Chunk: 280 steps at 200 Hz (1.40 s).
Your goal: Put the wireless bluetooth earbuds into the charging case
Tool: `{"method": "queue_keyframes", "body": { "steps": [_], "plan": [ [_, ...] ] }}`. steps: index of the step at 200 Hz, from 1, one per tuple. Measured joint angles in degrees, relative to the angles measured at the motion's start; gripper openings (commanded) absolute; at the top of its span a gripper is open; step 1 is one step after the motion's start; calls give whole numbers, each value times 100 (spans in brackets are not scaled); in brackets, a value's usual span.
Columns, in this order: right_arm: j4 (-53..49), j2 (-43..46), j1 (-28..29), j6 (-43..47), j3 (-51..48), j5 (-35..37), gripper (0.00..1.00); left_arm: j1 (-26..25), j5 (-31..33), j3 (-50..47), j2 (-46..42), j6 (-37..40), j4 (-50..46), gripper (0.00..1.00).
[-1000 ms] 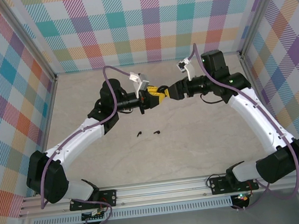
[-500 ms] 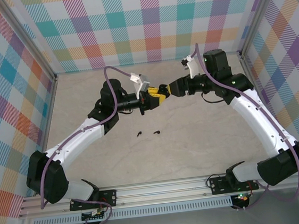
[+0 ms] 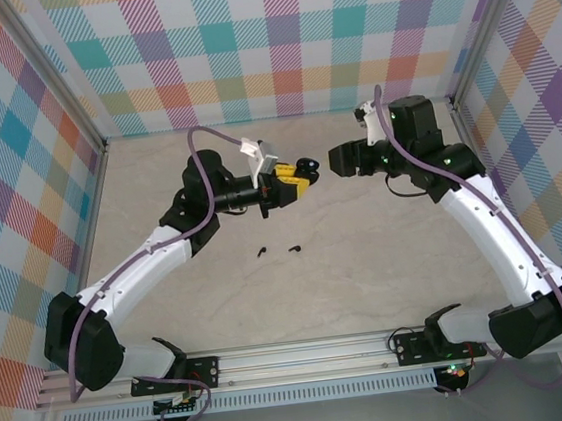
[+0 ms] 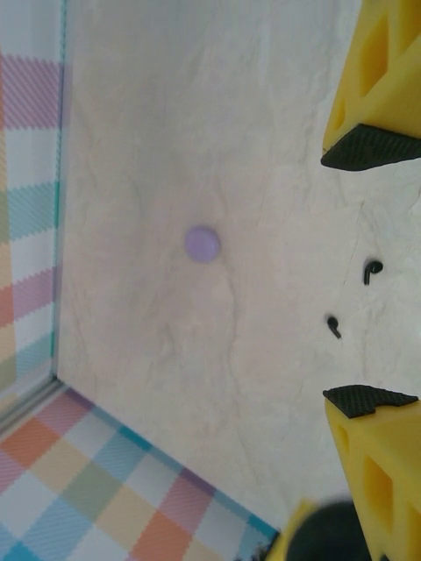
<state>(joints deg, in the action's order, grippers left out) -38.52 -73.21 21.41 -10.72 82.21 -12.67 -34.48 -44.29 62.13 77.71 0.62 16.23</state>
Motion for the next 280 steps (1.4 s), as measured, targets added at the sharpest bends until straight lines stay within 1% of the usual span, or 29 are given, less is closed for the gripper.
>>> {"method": "queue_keyframes", "body": {
  "steps": [19, 44, 88, 102, 140, 183, 209, 280],
  "plan": [
    [-149, -214, -4, -94, 0, 221, 67, -2, 35, -31, -166, 24, -74, 13],
    [-275, -654, -28, -195, -72, 190, 64, -2, 125, -131, -426, 33, -179, 13],
    [-299, -1563, -28, -254, -317, -540, 54, -2, 332, -326, -852, 28, -417, 13],
    [-295, -1878, 2, -264, -343, -761, 52, -2, 374, -393, -949, 26, -459, 13],
    [-271, -2645, 328, -363, -540, -1300, 46, -2, 546, -654, -1237, 20, -575, 13],
    [-133, -3034, 804, -535, -638, -1613, 40, -2, 743, -809, -1460, 2, -629, 12],
    [-55, -3237, 1014, -603, -638, -1755, 39, -2, 802, -824, -1510, -37, -651, 12],
    [55, -3836, 1263, -710, -649, -1915, 38, -2, 890, -874, -1532, -83, -717, 12]
  ]
}}
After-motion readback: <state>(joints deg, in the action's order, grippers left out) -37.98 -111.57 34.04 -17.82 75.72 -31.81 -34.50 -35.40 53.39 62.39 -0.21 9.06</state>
